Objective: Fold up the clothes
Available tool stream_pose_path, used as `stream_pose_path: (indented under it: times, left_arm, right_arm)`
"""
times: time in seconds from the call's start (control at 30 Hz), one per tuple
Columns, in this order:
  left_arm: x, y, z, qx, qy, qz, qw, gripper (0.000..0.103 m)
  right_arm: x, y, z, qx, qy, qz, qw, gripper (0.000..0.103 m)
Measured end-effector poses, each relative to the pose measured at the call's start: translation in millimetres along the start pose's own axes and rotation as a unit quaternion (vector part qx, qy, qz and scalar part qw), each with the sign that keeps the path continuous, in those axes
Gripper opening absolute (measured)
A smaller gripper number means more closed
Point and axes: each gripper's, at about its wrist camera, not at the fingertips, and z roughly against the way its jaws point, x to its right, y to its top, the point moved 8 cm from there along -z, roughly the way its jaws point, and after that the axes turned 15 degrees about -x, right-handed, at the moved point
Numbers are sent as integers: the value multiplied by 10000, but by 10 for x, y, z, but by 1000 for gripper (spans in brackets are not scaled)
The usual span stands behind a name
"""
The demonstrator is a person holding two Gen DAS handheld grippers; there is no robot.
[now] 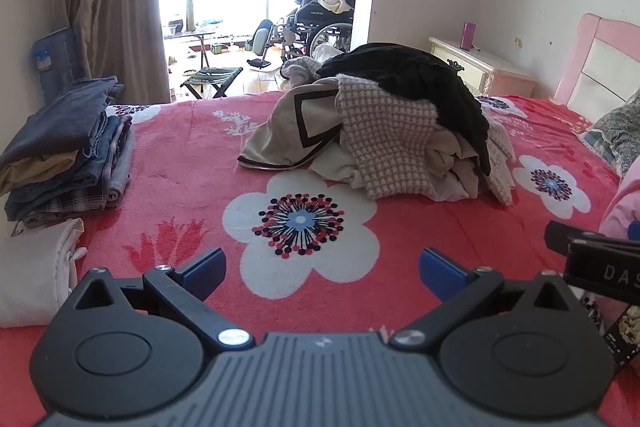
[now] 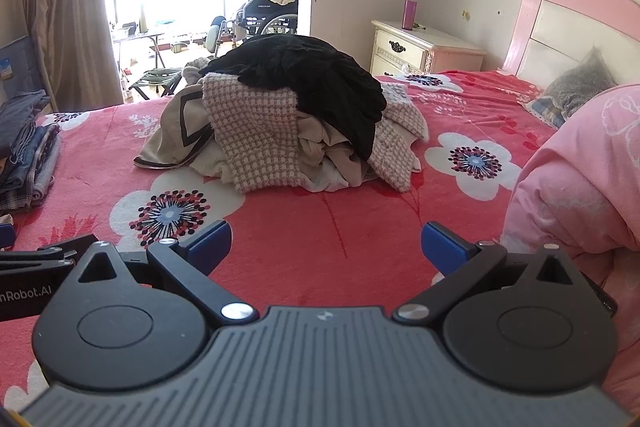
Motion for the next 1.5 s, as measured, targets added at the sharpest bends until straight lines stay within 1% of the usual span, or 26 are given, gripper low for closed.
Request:
stream_pose_path:
  times: [0.37, 1.5]
  left_arm:
    - [-15, -13, 11, -40, 10, 31, 10000, 103]
    - [-39, -9, -12, 27, 112, 38, 9999, 103]
  right_arm:
    - [-16, 22, 25, 18, -43, 23, 10000, 102]
    - [-46, 9, -30, -6, -72, 60, 10000, 102]
